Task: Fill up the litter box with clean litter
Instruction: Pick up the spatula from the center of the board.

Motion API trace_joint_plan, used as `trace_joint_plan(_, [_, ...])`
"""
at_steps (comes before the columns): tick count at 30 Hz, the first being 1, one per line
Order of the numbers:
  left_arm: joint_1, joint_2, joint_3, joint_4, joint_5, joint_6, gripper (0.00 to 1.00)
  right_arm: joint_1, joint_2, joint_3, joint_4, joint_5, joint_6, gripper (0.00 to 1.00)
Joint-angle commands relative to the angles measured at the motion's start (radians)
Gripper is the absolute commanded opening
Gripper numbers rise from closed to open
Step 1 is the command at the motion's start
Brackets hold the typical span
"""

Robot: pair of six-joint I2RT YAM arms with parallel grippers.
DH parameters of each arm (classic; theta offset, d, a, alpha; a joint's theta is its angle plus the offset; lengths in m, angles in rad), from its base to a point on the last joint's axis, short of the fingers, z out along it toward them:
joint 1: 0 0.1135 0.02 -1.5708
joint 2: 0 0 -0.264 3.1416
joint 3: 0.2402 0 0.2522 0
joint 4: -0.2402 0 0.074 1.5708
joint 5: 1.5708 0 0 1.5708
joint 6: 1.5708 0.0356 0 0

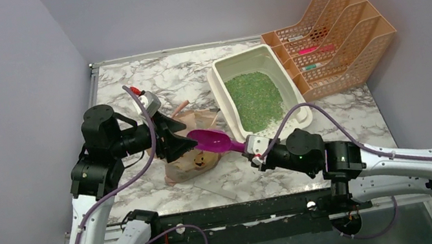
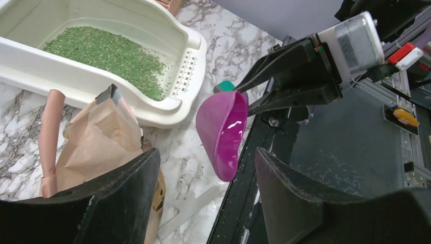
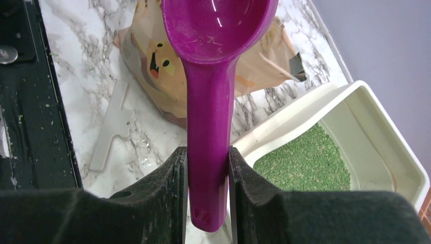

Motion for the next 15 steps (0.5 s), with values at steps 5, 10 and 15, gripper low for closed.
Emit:
trace_joint_plan(5, [-0.001,0.011,0.01,-0.053,-0.007,0.052,0.63,0.007,0.026,0.08,0.039,-0.022,-0.04,0.01])
trace_joint_plan(10, [-0.001,0.019,0.031,-0.046,-0.054,0.05,0.59,0.007,0.05,0.093,0.026,-0.029,-0.057,0.01])
trace_joint_plan(15, [-0.001,0.013,0.022,-0.022,-0.051,0.029,0.5,0.007,0.081,0.106,0.036,-0.044,-0.06,0.01])
